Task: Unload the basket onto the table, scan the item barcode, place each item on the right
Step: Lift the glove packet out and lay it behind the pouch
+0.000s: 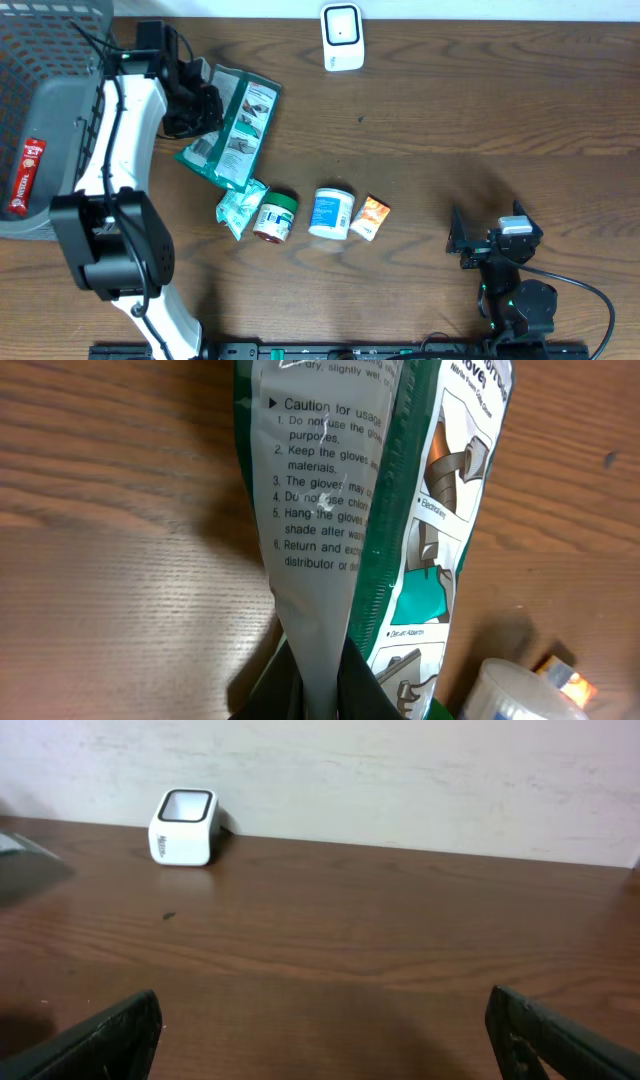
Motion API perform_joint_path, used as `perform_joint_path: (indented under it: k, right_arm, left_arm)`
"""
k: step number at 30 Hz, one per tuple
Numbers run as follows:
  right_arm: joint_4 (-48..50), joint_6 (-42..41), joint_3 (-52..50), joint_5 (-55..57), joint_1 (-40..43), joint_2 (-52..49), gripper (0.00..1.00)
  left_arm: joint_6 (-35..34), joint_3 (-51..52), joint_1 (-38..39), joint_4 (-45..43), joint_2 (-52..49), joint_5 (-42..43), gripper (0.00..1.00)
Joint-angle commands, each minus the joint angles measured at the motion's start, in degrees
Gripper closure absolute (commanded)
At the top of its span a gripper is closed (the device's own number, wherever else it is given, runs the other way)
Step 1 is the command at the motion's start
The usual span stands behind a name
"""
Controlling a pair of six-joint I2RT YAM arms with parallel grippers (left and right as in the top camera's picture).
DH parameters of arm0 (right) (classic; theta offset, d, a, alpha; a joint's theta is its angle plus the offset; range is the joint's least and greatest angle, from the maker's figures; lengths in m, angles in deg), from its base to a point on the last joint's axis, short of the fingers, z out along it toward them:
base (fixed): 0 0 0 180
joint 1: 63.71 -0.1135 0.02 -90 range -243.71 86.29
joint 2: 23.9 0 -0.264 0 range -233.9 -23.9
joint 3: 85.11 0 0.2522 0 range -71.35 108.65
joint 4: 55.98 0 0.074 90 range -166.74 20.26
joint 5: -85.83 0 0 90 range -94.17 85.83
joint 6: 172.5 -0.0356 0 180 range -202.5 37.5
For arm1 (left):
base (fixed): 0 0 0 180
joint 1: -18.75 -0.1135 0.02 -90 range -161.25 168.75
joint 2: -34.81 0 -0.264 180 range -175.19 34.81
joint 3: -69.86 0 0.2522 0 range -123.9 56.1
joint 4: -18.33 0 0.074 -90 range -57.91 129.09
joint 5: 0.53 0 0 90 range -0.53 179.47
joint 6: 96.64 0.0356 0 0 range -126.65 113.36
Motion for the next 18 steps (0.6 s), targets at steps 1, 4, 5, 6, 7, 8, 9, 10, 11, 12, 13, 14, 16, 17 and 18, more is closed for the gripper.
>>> perform_joint_path:
  k: [1,4,5,6,7,8,9,10,11,12,13,14,16,17,18]
  right_arm:
    - [-0.3,0.2,0.0,-0.1,0.5,0.2,0.01]
    - [-0.3,0.2,0.0,-0.1,0.5,0.2,0.01]
    - [-0.3,0.2,0.0,-0.1,0.5,0.2,0.01]
    - [-0.3,0.2,0.0,-0.1,0.5,0.2,0.01]
    - [-0.3,0.2,0.0,-0.1,0.5,0.2,0.01]
    - [-0.3,0.2,0.0,-0.1,0.5,0.2,0.01]
    - [-0.3,0.2,0.0,-0.1,0.5,0.2,0.01]
    - [-0.3,0.2,0.0,-0.1,0.5,0.2,0.01]
    - [-0.3,0.2,0.0,0.0,0.5,0.2,0.01]
    - [-0.3,0.2,0.0,-0.1,0.5,0.2,0.01]
    - [-0.3,0.2,0.0,-0.1,0.5,0.2,0.01]
    - [-0.3,0.2,0.0,0.0,0.5,0.2,0.01]
    - [-0.3,0.2,0.0,0.0,0.5,0.2,0.01]
    - [-0.3,0.2,0.0,-0.1,0.5,0.2,0.01]
    - [-0.3,0.2,0.0,-0.1,0.5,0.2,0.01]
  left_arm:
    - [0.8,0.1,1.3,-0.6,-2.4,-0.4,0.93]
    - [0.7,0.1,1.7,-2.3,-3.4,-0.7,0.93]
    - [0.3,0.1,1.8,-3.1,-3.7,-2.3,0.93]
    - [0.1,0.1,1.8,-3.4,-3.8,-3.4,0.93]
    - [0.0,0.1,1.8,-3.5,-3.8,-4.2,0.93]
    - [-0.4,0.2,1.8,-3.4,-3.8,-4.8,0.93]
    - [-1.0,0.4,1.8,-3.4,-3.8,-4.8,0.92]
    - [-1.4,0.6,1.8,-3.5,-3.8,-4.8,0.92]
    - [-2.3,1.3,1.8,-3.8,-3.8,-4.9,0.93]
    - [-2.5,2.3,1.9,-4.5,-3.8,-4.8,0.93]
    - [-2.5,3.2,2.0,-5.3,-3.8,-4.9,0.92]
    - [-2.9,4.4,2.0,-6.4,-3.8,-4.8,0.92]
    - [-3.6,6.0,2.0,-8.6,-3.8,-4.8,0.93]
    - [-3.6,6.5,2.0,-9.4,-3.8,-4.8,0.92]
    - [-3.6,6.8,2.0,-9.7,-3.8,-4.8,0.92]
